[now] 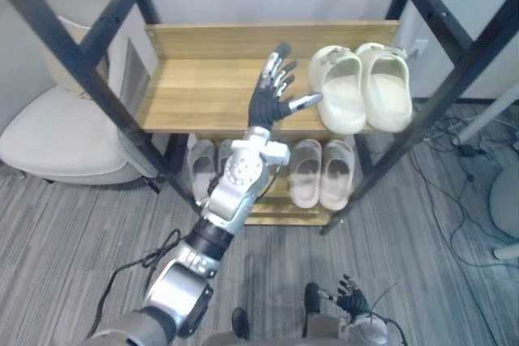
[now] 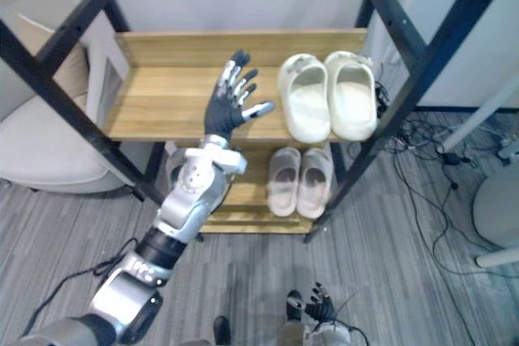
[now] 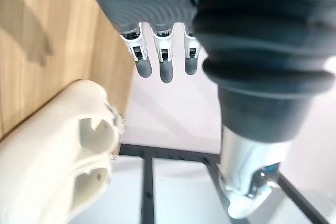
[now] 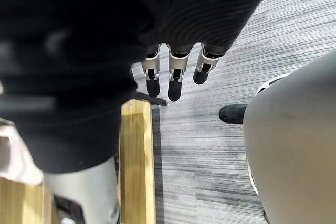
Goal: Organize the slippers on the shoe rack
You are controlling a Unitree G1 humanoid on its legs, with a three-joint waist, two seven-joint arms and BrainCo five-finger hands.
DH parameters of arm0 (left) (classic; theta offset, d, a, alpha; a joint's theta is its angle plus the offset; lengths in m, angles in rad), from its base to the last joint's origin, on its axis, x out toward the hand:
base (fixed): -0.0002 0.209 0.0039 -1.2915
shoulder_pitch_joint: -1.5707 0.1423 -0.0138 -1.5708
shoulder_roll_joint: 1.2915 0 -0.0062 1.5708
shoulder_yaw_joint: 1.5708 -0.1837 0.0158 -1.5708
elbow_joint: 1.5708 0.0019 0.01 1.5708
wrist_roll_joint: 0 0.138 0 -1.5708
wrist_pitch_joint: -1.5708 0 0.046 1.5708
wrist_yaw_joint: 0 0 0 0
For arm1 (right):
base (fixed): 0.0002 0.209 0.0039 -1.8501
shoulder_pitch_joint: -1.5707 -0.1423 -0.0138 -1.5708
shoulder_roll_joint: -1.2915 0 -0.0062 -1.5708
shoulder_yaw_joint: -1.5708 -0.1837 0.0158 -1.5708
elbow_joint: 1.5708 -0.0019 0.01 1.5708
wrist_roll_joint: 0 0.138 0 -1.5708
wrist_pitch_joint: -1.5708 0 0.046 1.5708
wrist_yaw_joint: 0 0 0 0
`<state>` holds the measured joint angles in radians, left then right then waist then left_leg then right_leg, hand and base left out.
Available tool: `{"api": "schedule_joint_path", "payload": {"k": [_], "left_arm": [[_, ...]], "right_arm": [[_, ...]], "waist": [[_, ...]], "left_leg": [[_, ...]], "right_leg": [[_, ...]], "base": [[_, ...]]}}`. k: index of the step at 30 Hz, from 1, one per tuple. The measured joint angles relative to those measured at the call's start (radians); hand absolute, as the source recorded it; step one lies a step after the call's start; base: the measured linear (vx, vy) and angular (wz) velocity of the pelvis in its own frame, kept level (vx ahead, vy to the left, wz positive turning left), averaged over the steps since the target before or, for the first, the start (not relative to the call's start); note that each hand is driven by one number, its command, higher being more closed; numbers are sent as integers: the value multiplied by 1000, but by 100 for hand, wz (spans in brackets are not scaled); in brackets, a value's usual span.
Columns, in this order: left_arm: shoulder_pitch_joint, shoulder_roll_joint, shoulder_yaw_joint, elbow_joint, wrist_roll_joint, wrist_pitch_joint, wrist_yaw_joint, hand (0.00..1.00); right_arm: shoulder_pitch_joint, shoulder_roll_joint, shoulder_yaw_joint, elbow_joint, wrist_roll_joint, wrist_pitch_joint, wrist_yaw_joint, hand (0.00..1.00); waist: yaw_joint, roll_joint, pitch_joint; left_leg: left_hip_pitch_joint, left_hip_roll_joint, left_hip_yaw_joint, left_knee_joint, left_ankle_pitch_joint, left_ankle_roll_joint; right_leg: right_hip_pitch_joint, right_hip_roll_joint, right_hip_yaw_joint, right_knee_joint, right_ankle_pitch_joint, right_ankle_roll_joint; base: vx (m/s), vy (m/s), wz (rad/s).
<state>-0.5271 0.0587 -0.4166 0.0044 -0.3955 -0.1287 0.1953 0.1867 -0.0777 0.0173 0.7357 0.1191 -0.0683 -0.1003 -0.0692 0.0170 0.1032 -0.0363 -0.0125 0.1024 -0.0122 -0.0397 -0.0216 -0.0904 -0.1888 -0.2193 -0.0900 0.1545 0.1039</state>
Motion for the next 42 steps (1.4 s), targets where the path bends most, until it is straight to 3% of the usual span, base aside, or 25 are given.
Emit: {"api": "schedule_joint_path", "payload": {"k": [3, 9, 15, 20, 28, 35, 42], "left_arm": [[121, 13, -76, -100, -26, -4, -59, 0], [359, 87, -180, -120, -50, -10, -175, 0], [517, 87, -179, 108, -14, 14, -222, 0], [583, 82, -74, 379, 93, 30, -217, 0], [579, 62, 206, 869, 344, 55, -101, 0], [594, 60, 322, 971, 379, 70, -42, 0], [599, 33, 364, 989, 396, 70, -40, 0]], "right_arm": [[-11, -1, 0, 35, 0, 2, -1, 0], [-48, -1, 19, 69, -1, 7, -1, 0], [-50, 4, 28, 75, -1, 7, -3, 0], [-53, 6, 36, 107, -1, 7, -5, 0], [-66, 24, 32, 170, 0, -3, -19, 0], [-88, 28, 15, 223, 0, -5, -28, 0], [-88, 29, -13, 229, 0, -5, -29, 0]], "waist": [[12, 2, -25], [16, 3, -45], [21, -7, -56], [28, -23, -60], [32, -59, -64], [45, -66, -57], [51, -61, -52]], "left_leg": [[4, -3, -15, 0, 0, 1], [38, -1, -38, -2, 0, 0], [37, 3, -89, -3, 5, -16], [40, 14, -99, -2, 4, -25], [73, 30, -113, -5, 1, -31], [80, 37, -91, -5, -5, -36], [91, 38, -76, -9, -16, -42]], "right_leg": [[14, -5, -18, 0, -5, 5], [58, -1, -51, -6, -16, -2], [86, 1, -105, -8, -33, -4], [94, 12, -113, -8, -37, -8], [128, 28, -131, -8, -50, -8], [127, 34, -110, -8, -50, -8], [128, 35, -96, -8, -58, -8]], "base": [[9, 8, 16], [-14, -11, 11], [-32, -25, 25], [-13, -23, 6], [7, -14, 4], [-1, 0, -10], [-4, 3, -6]]}}
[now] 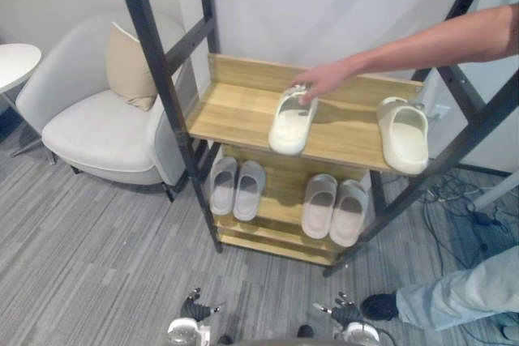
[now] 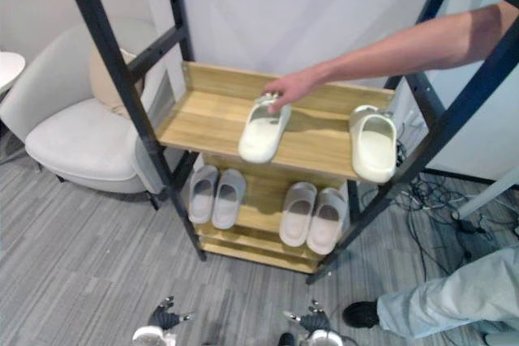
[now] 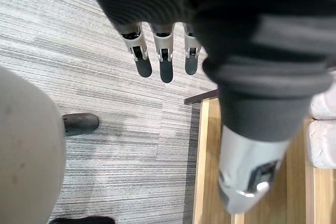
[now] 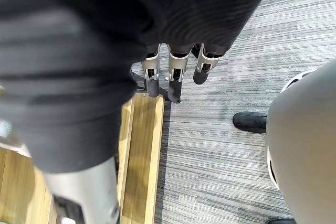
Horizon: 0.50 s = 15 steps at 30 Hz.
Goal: Organize the slippers on the shoe rack
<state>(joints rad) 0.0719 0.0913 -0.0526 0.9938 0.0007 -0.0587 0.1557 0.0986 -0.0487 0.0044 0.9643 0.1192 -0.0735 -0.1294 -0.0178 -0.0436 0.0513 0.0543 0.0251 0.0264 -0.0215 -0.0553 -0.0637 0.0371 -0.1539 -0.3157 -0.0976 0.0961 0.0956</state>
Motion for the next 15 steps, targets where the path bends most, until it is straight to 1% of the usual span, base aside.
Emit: {"api": "schedule_joint_path", "payload": {"k": [3, 6, 15], "left_arm": [[0, -6, 26, 3, 0, 0, 1, 0], [-1, -7, 27, 9, 8, -1, 16, 0], [-2, -14, 26, 11, 19, -2, 17, 0]], "right_arm": [[-3, -1, -4, 16, 0, -1, -2, 0], [-10, 0, -5, 36, -1, -5, -7, 0], [-10, 0, -24, 36, -1, -9, -8, 0]], "waist": [[0, 2, 2], [0, 4, 3], [0, 9, 7]], "left_leg": [[1, 0, 0, -4, 1, 2], [2, 0, 1, -4, 2, 3], [17, -1, 20, -11, -5, 7]], "right_leg": [[0, 1, 1, 0, -1, -1], [0, 1, 3, 0, -1, -1], [0, 4, 20, 0, -5, 2]], "base": [[0, 0, 0], [0, 0, 0], [6, 3, -7]]}}
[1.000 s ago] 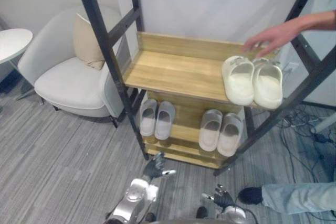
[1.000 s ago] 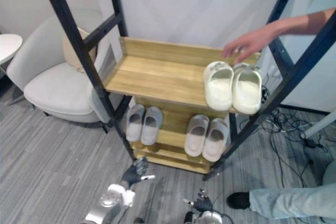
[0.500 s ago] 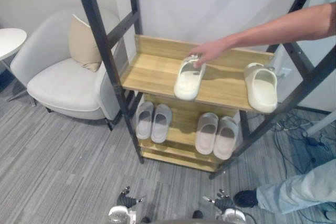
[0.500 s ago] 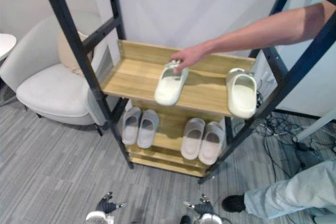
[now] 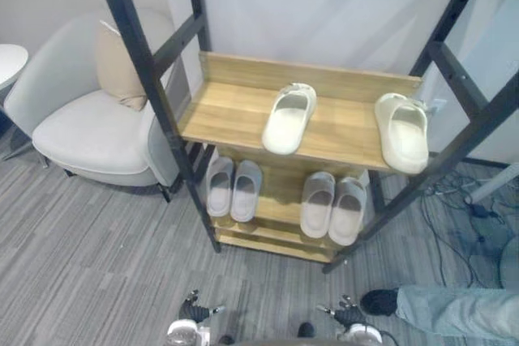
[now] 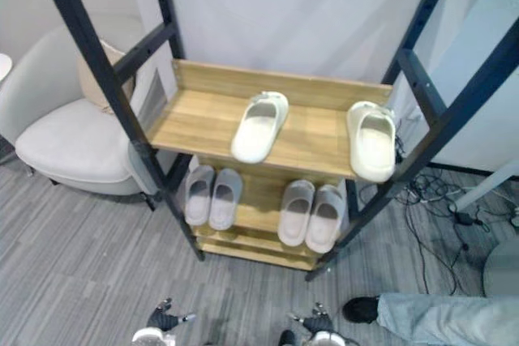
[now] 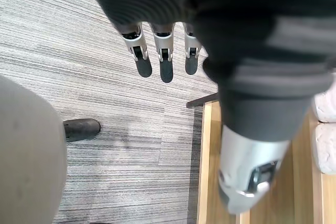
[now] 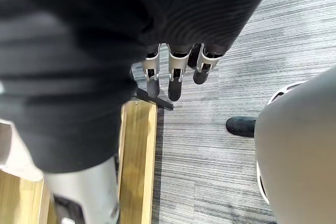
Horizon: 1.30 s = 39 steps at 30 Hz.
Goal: Organize the slippers on the shoe rack
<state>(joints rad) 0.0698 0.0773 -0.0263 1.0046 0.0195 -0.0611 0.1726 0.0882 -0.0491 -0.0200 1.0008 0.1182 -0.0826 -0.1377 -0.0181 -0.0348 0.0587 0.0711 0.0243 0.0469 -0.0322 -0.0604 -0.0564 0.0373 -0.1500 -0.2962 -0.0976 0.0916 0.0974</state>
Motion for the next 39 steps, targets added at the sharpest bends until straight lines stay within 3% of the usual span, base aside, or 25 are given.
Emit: {"api": "schedule_joint_path", "payload": {"k": [10, 13, 17, 21, 30, 35, 39], "left_arm": [[-1, -10, -12, 0, 0, -1, 0, 0], [-10, -9, -56, -4, 0, -3, 0, 0], [-9, -14, -195, -63, -2, -4, -1, 0], [-31, -16, -365, -223, -4, -21, -12, 0], [-139, -14, -634, -529, -55, -25, -90, 0], [-204, -17, -666, -702, -78, -57, -95, 0], [-283, -16, -613, -829, -125, -65, -80, 0]], "right_arm": [[0, 0, -11, 0, -1, 0, 0, 0], [1, 0, -11, 0, -1, 0, 0, 0], [4, 0, -7, 0, -1, 0, -1, 0], [10, 0, -6, -5, -1, -4, -3, 0], [15, -9, 34, -35, 0, -7, -5, 0], [13, -12, 43, -45, 0, -8, -5, 0], [11, -30, 65, -45, -1, -7, -9, 0]], "waist": [[0, 5, 4], [-1, 7, 5], [-2, 7, 5], [-3, 6, 4], [-21, 10, 2], [-29, 18, -7], [-35, 28, -16]], "left_leg": [[1, 1, 4, 0, -1, 0], [1, 3, 7, 1, -3, 0], [5, 6, 24, 3, -13, -1], [0, 12, 31, 3, -15, -4], [-1, 18, 34, 3, -22, -6], [-2, 18, 55, 3, -26, -4], [-3, 17, 57, 3, -27, -3]], "right_leg": [[-1, 0, 5, 0, -1, 0], [-2, 1, 9, 0, -1, 0], [-6, 4, 28, 0, -1, 0], [-16, 11, 34, 0, -2, -1], [-19, 17, 35, 0, -7, -1], [-32, 18, 52, 0, -5, -2], [-35, 19, 54, 0, -4, -3]], "base": [[0, 0, 0], [-6, -3, -2], [-9, -5, -12], [8, -17, -7], [-1, -3, -1], [-18, -6, -12], [-4, -5, -3]]}}
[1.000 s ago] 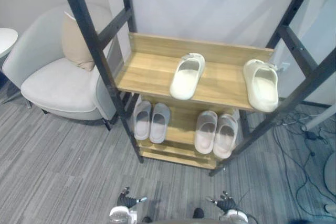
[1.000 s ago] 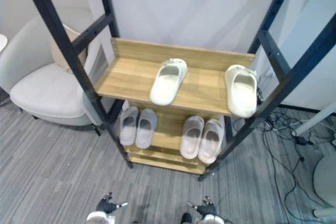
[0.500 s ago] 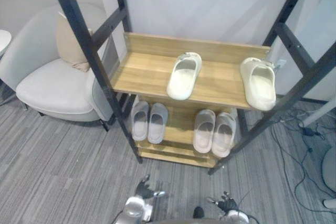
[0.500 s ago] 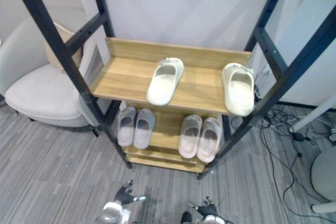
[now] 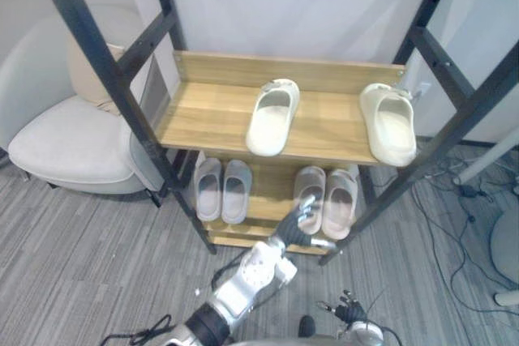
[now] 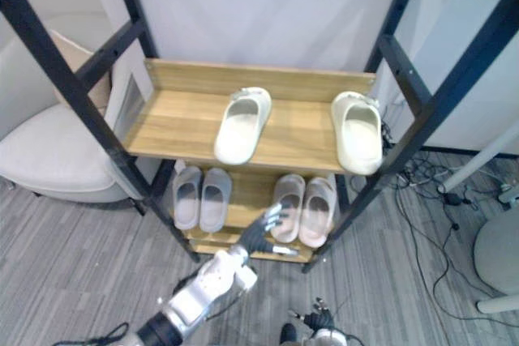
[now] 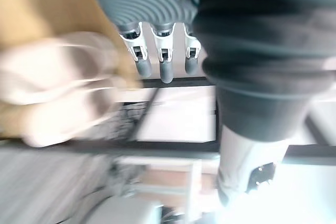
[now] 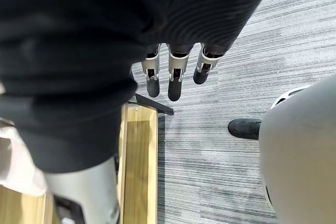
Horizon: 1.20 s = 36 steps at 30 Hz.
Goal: Organize the slippers on the shoe rack
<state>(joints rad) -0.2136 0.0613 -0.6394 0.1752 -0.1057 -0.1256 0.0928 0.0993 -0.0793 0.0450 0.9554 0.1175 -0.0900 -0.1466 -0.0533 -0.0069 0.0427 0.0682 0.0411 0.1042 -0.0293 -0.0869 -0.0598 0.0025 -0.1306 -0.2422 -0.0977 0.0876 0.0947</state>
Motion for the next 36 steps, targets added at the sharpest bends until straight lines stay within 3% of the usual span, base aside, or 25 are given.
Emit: {"api": "schedule_joint_path", "payload": {"k": [6, 12, 19, 27, 36], "left_arm": [[-65, 9, 107, -149, -54, -36, 43, 0], [-142, 38, 173, -150, -43, -37, 85, 0], [-302, 48, 369, 16, -29, -33, 182, 0], [-453, 137, 477, 223, 28, 2, 229, 0], [-513, 231, 524, 358, 65, 47, 235, 0]], "right_arm": [[-1, -1, 0, 0, -1, 2, 0, 0], [-5, -1, 0, 0, -1, 9, 6, 0], [0, -1, -2, -6, -37, 12, 12, 0], [10, 0, -5, -47, -39, 19, 23, 0], [21, 2, -37, -83, -39, 18, 33, 0]], "waist": [[-3, 0, -1], [-8, 0, -1], [-18, 0, -1], [-47, 7, 4], [-55, 23, 18]], "left_leg": [[0, -1, -1, 1, 0, 0], [-3, -1, -2, 8, 0, 0], [-14, -2, -9, 17, 1, 0], [-29, -8, -3, 16, 1, 1], [-40, -17, 59, 15, -5, 9]], "right_leg": [[0, 2, 0, 0, 2, -2], [0, 2, -2, 0, 5, -5], [-4, 0, -12, 0, 8, -7], [-22, -4, -5, 0, 12, -6], [-69, -6, 57, 0, 35, -6]], "base": [[0, 0, 0], [-35, -15, 0], [-15, -6, 2], [3, 0, -2], [-23, 2, -21]]}}
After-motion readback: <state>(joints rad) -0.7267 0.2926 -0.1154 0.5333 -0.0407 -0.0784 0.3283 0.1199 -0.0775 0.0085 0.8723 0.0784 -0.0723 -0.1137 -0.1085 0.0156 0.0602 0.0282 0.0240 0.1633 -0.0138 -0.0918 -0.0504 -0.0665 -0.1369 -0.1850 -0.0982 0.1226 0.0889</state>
